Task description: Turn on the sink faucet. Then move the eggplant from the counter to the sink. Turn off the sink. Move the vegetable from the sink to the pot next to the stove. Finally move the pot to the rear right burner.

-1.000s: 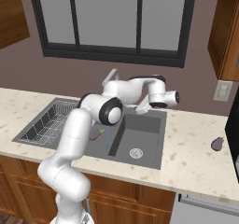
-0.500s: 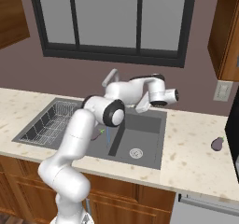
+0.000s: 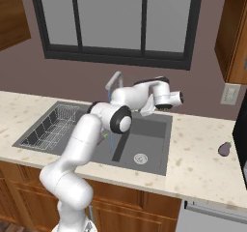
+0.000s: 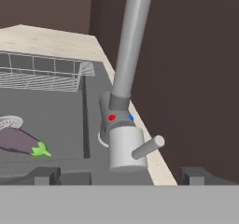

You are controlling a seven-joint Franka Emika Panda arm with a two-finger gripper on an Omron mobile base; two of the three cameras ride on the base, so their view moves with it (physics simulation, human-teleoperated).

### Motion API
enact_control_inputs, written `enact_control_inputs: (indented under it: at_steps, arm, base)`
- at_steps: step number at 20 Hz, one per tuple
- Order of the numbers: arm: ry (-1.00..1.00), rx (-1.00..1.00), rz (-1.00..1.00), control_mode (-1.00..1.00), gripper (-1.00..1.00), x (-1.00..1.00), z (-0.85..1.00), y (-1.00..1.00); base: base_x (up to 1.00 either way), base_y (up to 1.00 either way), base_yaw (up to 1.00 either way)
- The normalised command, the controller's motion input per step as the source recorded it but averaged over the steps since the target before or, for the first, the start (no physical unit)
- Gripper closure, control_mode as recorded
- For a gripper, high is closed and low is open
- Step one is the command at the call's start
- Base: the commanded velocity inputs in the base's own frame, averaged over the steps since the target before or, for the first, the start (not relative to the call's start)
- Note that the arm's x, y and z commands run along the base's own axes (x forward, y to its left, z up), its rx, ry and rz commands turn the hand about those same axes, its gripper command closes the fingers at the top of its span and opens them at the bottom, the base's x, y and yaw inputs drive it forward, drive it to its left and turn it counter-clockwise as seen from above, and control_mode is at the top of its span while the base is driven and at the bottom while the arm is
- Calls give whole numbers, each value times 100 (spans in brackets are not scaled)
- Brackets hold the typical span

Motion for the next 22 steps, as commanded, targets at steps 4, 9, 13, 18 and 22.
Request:
enact_control_inputs:
  at_steps: [4, 9, 13, 18, 22]
  arm:
    - [0, 0, 4, -100, -100, 20, -11, 0]
    - [0, 0, 4, -100, -100, 13, -3, 4]
    - [0, 0, 4, -100, -100, 0, 0, 11]
    - [2, 0, 4, -100, -100, 0, 0, 14]
    - [3, 0, 3, -100, -100, 1, 0, 15]
  base:
    - [0, 0, 0]
    - [0, 0, 0]
    - [0, 0, 0]
    - [0, 0, 0]
    - [0, 0, 0]
